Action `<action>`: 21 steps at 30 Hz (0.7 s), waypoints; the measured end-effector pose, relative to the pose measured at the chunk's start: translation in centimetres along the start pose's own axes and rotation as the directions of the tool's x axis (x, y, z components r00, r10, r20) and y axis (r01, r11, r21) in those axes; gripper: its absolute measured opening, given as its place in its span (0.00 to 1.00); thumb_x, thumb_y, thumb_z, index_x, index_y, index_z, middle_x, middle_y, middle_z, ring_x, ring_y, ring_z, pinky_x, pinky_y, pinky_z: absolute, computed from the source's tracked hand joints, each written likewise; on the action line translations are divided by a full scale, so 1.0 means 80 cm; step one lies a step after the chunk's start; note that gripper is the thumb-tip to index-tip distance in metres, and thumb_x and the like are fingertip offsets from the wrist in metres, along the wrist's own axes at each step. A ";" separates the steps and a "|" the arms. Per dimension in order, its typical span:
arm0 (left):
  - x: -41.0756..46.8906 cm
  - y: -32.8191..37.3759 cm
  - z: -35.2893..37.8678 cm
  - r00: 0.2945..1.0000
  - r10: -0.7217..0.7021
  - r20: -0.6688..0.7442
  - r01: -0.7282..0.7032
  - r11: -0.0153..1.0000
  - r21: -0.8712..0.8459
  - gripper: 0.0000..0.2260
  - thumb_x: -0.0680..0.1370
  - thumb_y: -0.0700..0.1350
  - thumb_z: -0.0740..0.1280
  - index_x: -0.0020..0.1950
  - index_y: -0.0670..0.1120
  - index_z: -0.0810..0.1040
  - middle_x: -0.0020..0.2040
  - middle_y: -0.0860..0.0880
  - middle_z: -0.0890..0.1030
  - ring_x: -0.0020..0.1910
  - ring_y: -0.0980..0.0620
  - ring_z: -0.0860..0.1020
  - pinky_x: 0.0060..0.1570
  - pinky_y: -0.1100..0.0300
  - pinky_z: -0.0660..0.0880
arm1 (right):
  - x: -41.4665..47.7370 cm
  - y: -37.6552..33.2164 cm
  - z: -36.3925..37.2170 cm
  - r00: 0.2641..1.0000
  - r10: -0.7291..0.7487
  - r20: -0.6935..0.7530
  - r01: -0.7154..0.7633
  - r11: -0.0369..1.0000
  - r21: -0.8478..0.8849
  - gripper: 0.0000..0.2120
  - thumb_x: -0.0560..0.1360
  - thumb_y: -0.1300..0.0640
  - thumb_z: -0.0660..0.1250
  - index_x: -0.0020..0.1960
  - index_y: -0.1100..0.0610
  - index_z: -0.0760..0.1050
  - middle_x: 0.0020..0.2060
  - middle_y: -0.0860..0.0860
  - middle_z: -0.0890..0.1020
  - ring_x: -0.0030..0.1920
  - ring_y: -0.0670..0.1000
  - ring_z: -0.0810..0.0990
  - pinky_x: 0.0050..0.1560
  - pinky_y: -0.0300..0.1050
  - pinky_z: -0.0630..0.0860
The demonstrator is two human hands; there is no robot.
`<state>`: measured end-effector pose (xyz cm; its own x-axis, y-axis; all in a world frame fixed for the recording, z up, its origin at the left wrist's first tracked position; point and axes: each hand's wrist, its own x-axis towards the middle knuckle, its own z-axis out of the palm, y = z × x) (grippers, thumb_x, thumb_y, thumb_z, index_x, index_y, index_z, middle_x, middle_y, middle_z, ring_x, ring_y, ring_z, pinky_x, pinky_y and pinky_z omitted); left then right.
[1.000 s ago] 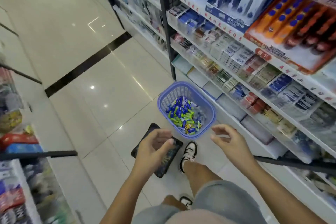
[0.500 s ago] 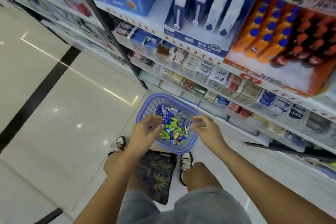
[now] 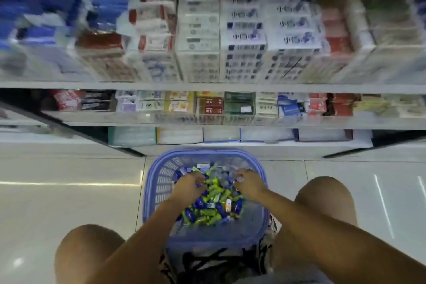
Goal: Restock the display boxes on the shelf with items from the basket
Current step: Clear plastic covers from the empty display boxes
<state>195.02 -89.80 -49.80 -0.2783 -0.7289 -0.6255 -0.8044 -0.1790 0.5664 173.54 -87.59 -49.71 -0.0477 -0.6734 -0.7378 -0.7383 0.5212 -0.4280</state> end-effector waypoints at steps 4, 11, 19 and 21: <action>0.093 -0.054 0.069 0.988 0.052 0.145 -0.080 0.978 0.192 0.16 0.78 0.44 0.65 0.64 0.41 0.75 0.61 0.43 0.78 0.60 0.46 0.76 0.57 0.59 0.71 | 0.092 0.043 0.077 0.999 0.024 0.047 -0.023 1.000 -0.021 0.18 0.78 0.58 0.60 0.66 0.63 0.70 0.63 0.60 0.75 0.61 0.59 0.75 0.59 0.47 0.74; 0.199 -0.129 0.171 0.958 0.170 0.229 -0.255 0.873 0.415 0.17 0.80 0.46 0.60 0.67 0.42 0.70 0.64 0.41 0.73 0.63 0.44 0.72 0.58 0.56 0.67 | 0.201 0.090 0.202 0.993 0.005 0.122 0.002 0.998 -0.058 0.13 0.79 0.58 0.58 0.59 0.62 0.75 0.55 0.62 0.79 0.53 0.59 0.78 0.53 0.51 0.76; 0.218 -0.168 0.213 0.966 0.187 0.176 -0.248 0.859 0.447 0.22 0.81 0.52 0.58 0.71 0.42 0.65 0.70 0.42 0.66 0.71 0.44 0.63 0.68 0.54 0.62 | 0.203 0.114 0.263 0.999 0.032 -0.020 -0.034 0.992 -0.118 0.39 0.76 0.62 0.61 0.77 0.61 0.38 0.76 0.57 0.38 0.76 0.58 0.51 0.69 0.49 0.62; 0.220 -0.175 0.214 0.965 0.211 0.154 -0.259 0.852 0.455 0.21 0.82 0.53 0.56 0.71 0.42 0.65 0.72 0.43 0.65 0.72 0.44 0.61 0.69 0.54 0.60 | 0.211 0.117 0.258 0.997 0.032 -0.070 -0.041 0.992 -0.119 0.40 0.77 0.59 0.61 0.76 0.61 0.37 0.76 0.56 0.37 0.77 0.56 0.44 0.72 0.52 0.59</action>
<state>192.40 -88.80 -77.99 -0.5195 -0.6394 -0.5668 -0.8520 0.3372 0.4005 179.72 -83.24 -76.96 -0.1189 -0.6914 -0.7126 -0.8108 0.4819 -0.3322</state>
